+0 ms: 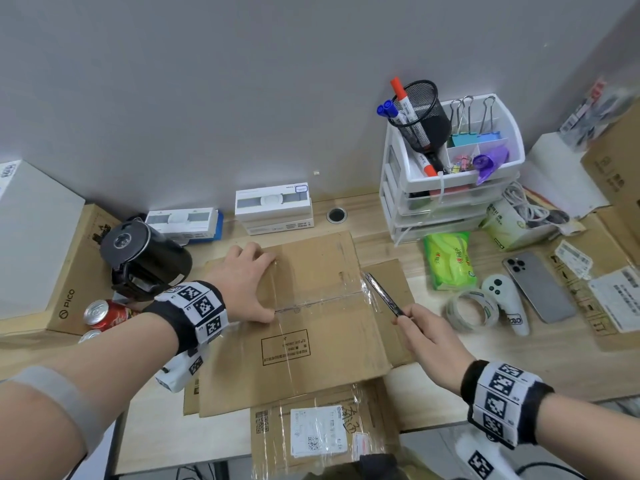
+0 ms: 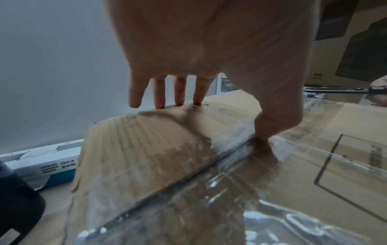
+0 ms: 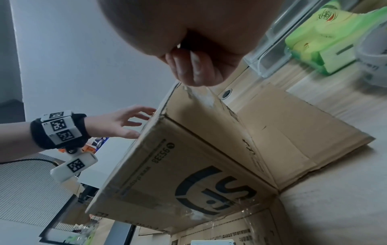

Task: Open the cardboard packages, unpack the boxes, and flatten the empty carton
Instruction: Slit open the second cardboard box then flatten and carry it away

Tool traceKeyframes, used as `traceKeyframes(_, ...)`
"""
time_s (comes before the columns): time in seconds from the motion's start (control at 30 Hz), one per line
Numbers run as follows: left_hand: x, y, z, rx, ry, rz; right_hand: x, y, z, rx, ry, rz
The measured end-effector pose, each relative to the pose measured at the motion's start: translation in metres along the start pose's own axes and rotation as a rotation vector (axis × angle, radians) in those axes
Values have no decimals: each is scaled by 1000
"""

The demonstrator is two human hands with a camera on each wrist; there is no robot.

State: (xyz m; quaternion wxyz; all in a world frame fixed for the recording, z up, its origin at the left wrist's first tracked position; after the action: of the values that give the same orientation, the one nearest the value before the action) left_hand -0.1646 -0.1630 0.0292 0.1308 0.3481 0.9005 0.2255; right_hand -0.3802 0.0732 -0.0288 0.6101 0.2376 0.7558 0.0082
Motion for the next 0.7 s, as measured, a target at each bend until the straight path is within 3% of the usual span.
traceKeyframes(0.27,2,1,-2,9,-13,-14,-3,1,-3,33,139,-19)
traceKeyframes(0.7,5,2,-3,14,-50,-8,-8,27,-13,-42,226,24)
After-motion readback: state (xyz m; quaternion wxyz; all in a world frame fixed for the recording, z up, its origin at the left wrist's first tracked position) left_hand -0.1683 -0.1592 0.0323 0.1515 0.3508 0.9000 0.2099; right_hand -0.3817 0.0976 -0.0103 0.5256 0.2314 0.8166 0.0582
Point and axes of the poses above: each hand's wrist, its own y-axis away from the middle knuckle, its own z-axis out of the palm, x = y × z, the point moved 6 cm from there along -y, towards the middle knuckle, and after that the axes turned 3 degrees about -z, right-handed, at the moved point
